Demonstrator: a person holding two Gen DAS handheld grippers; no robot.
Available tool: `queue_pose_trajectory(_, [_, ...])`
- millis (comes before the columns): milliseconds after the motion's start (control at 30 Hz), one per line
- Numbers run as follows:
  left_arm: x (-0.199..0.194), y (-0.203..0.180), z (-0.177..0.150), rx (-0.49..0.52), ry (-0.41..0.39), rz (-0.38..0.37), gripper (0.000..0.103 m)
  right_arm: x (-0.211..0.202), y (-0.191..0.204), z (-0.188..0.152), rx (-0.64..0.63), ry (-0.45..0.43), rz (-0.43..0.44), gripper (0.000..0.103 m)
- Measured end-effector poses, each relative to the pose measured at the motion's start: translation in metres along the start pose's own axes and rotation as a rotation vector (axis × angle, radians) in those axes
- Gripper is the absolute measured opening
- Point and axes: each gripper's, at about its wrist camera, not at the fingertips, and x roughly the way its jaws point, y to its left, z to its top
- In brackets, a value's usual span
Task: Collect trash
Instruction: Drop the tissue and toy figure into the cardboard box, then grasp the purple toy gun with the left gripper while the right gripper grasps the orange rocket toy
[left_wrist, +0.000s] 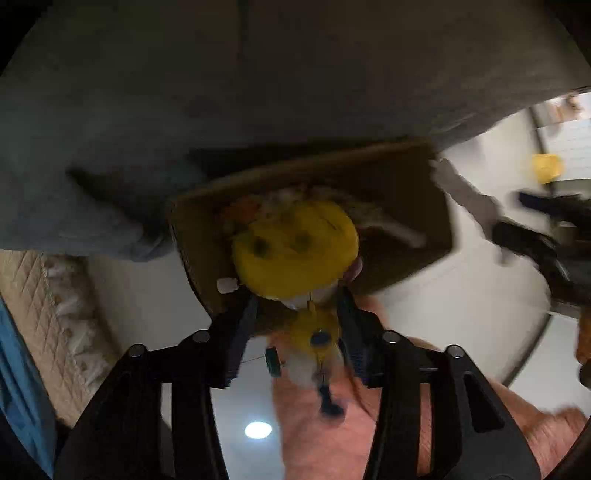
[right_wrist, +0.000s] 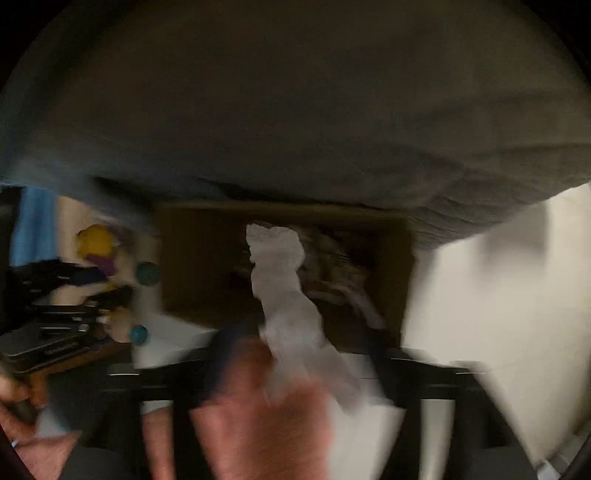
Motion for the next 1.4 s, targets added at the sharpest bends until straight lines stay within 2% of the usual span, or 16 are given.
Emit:
queue_pose_trajectory(33, [0.013, 0.002, 0.003, -0.008, 0.016, 0.031, 0.075, 0.008, 0.000, 0.001, -0.001, 0.015, -0.009, 0.087])
queue_pose_trajectory(67, [0.025, 0.004, 0.006, -0.019, 0.036, 0.051, 0.079, 0.015, -0.003, 0.001, 0.004, 0.034, -0.014, 0.087])
queue_pose_trajectory(200, [0.047, 0.012, 0.008, -0.057, 0.118, 0.047, 0.079, 0.021, -0.014, -0.003, 0.048, 0.053, -0.019, 0.088])
queue_pose_trajectory(300, [0.037, 0.016, 0.005, -0.074, 0.105, 0.040, 0.079, 0.011, -0.020, -0.004, 0.068, 0.051, -0.006, 0.089])
queue_pose_trajectory(533, [-0.009, 0.013, -0.005, -0.083, 0.065, 0.040, 0.079, -0.034, -0.019, 0.001, 0.084, 0.015, 0.056, 0.089])
queue_pose_trajectory(700, [-0.063, 0.001, -0.014, -0.093, 0.029, 0.042, 0.079, -0.090, -0.007, 0.001, 0.043, -0.028, 0.141, 0.089])
queue_pose_trajectory(767, [-0.096, -0.008, -0.017, -0.063, -0.005, 0.044, 0.079, -0.115, -0.003, 0.001, 0.029, -0.060, 0.174, 0.089])
queue_pose_trajectory(867, [-0.157, -0.021, -0.019, -0.022, -0.103, 0.051, 0.079, -0.177, 0.002, 0.005, -0.012, -0.167, 0.229, 0.089])
queue_pose_trajectory(967, [-0.221, -0.024, -0.013, -0.022, -0.247, 0.045, 0.080, -0.231, 0.001, 0.013, -0.047, -0.307, 0.232, 0.093])
queue_pose_trajectory(1000, [-0.240, -0.024, -0.009, -0.029, -0.304, 0.054, 0.084, -0.252, 0.000, 0.017, -0.049, -0.376, 0.208, 0.094])
queue_pose_trajectory(1033, [-0.261, -0.021, 0.000, -0.051, -0.375, 0.078, 0.092, -0.265, -0.002, 0.021, -0.042, -0.421, 0.196, 0.095])
queue_pose_trajectory(1100, [-0.282, -0.015, 0.022, -0.087, -0.468, 0.084, 0.093, -0.292, -0.011, 0.031, 0.002, -0.509, 0.200, 0.096])
queue_pose_trajectory(1167, [-0.288, -0.009, 0.060, -0.104, -0.489, 0.111, 0.093, -0.302, -0.018, 0.037, 0.035, -0.543, 0.217, 0.096])
queue_pose_trajectory(1267, [-0.284, -0.015, 0.119, -0.069, -0.492, 0.142, 0.093, -0.311, -0.021, 0.043, 0.066, -0.570, 0.223, 0.096])
queue_pose_trajectory(1367, [-0.275, -0.018, 0.174, -0.012, -0.467, 0.146, 0.093, -0.309, -0.019, 0.037, 0.092, -0.578, 0.222, 0.096])
queue_pose_trajectory(1400, [-0.274, -0.019, 0.189, 0.009, -0.468, 0.126, 0.093, -0.309, -0.018, 0.034, 0.097, -0.581, 0.220, 0.096])
